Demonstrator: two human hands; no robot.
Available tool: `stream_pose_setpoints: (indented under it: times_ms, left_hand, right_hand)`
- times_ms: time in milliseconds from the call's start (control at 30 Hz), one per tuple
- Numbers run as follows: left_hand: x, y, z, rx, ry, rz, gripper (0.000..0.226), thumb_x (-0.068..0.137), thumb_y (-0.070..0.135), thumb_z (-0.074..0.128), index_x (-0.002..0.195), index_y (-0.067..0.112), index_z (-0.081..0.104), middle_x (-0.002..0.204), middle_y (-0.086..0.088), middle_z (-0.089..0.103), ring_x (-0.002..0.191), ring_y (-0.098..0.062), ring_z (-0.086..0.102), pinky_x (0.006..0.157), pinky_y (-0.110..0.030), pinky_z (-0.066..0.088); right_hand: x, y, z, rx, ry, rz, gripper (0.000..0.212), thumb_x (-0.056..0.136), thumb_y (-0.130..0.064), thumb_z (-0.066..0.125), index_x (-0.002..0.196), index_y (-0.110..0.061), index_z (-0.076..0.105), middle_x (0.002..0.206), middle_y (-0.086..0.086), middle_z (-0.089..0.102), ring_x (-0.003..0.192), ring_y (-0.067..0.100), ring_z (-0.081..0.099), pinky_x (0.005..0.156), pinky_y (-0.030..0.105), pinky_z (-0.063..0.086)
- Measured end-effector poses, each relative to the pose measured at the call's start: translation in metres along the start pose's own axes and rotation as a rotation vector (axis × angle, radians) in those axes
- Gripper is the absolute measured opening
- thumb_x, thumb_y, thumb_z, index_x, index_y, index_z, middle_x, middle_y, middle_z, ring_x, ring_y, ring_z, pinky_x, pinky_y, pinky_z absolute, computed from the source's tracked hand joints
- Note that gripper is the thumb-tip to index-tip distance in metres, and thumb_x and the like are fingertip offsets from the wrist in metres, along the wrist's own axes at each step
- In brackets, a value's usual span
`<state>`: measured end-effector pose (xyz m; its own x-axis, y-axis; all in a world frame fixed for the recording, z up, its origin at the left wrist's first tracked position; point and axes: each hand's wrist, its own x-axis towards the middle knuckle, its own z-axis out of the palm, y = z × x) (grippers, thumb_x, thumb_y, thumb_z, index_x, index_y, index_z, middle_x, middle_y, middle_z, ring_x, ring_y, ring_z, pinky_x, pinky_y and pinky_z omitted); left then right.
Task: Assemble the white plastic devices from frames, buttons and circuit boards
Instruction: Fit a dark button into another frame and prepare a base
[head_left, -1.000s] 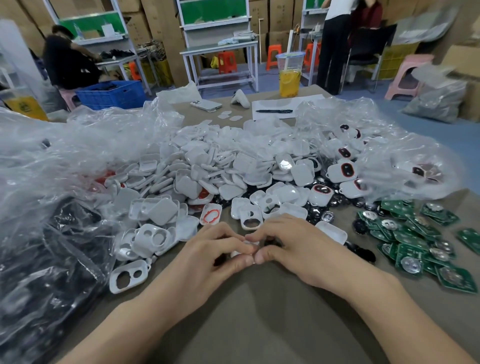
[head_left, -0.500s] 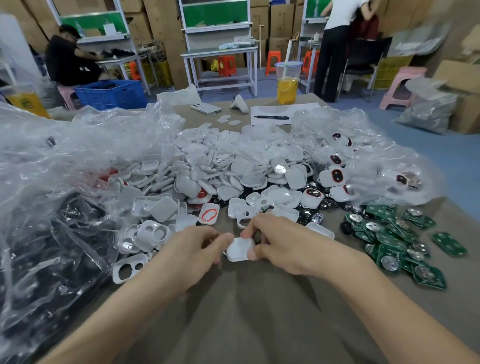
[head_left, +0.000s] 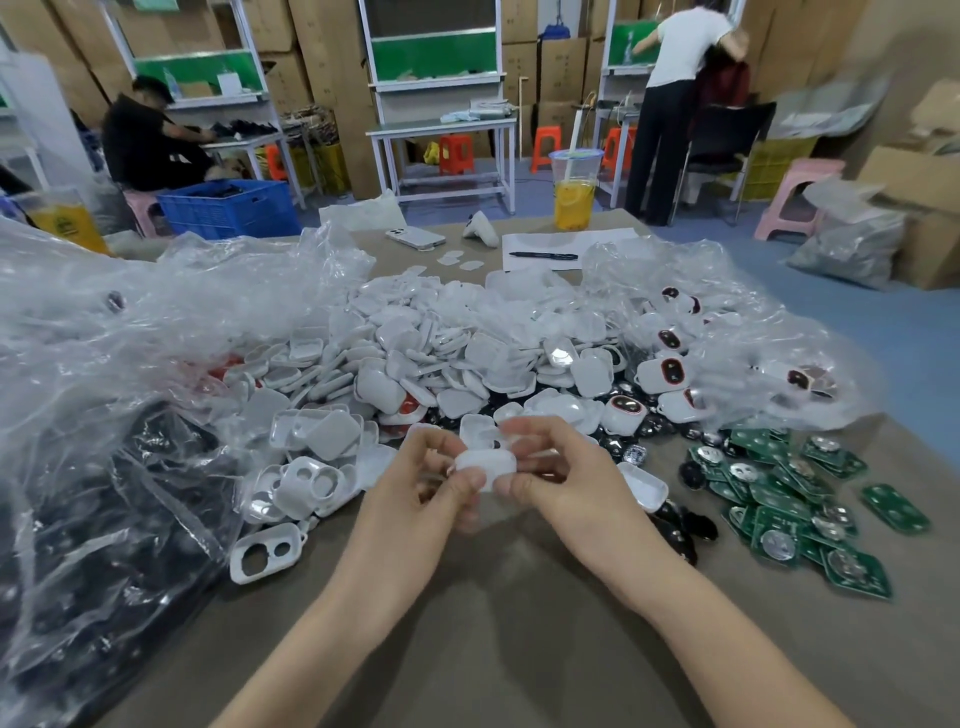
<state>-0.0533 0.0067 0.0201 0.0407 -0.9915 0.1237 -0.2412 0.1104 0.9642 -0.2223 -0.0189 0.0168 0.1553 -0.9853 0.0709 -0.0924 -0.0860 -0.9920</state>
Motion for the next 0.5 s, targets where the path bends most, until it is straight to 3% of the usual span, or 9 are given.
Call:
stream_pose_setpoints:
  times_ms: [133, 233, 367, 500]
  left_hand:
    - [0.016, 0.004, 0.004, -0.131, 0.012, 0.047, 0.020, 0.093, 0.010, 0.069, 0.090, 0.029, 0.061, 0.077, 0.008, 0.066, 0.078, -0.019, 0.073, 0.075, -0.020, 0.055]
    - [0.020, -0.003, 0.008, -0.175, 0.018, 0.059, 0.022, 0.090, 0.010, 0.072, 0.088, 0.028, 0.060, 0.075, 0.007, 0.064, 0.081, -0.023, 0.074, 0.079, -0.022, 0.056]
    - [0.023, -0.012, 0.009, -0.173, 0.012, 0.062, 0.015, 0.083, 0.027, 0.077, 0.090, 0.033, 0.065, 0.077, 0.005, 0.066, 0.080, -0.023, 0.074, 0.075, -0.018, 0.054]
    - [0.021, -0.017, 0.005, -0.154, -0.040, 0.086, 0.020, 0.087, 0.044, 0.074, 0.104, 0.033, 0.071, 0.095, -0.004, 0.073, 0.087, -0.025, 0.074, 0.090, -0.039, 0.058]
  right_hand:
    - [0.011, -0.004, 0.004, 0.137, 0.073, -0.026, 0.030, 0.082, -0.004, 0.077, 0.092, -0.031, 0.078, 0.090, -0.011, 0.076, 0.084, 0.002, 0.069, 0.075, 0.010, 0.049]
    - [0.013, -0.001, 0.003, 0.185, 0.096, -0.032, 0.027, 0.082, -0.009, 0.078, 0.093, -0.034, 0.078, 0.089, -0.009, 0.077, 0.085, 0.003, 0.071, 0.075, 0.010, 0.049]
    - [0.015, 0.005, 0.003, 0.182, 0.111, -0.035, 0.021, 0.083, -0.008, 0.078, 0.094, -0.026, 0.078, 0.086, -0.010, 0.077, 0.079, 0.001, 0.070, 0.071, 0.008, 0.048]
    - [0.013, 0.008, 0.003, 0.177, 0.107, -0.072, 0.020, 0.085, -0.003, 0.075, 0.095, -0.020, 0.075, 0.082, -0.010, 0.076, 0.075, -0.001, 0.068, 0.070, 0.008, 0.047]
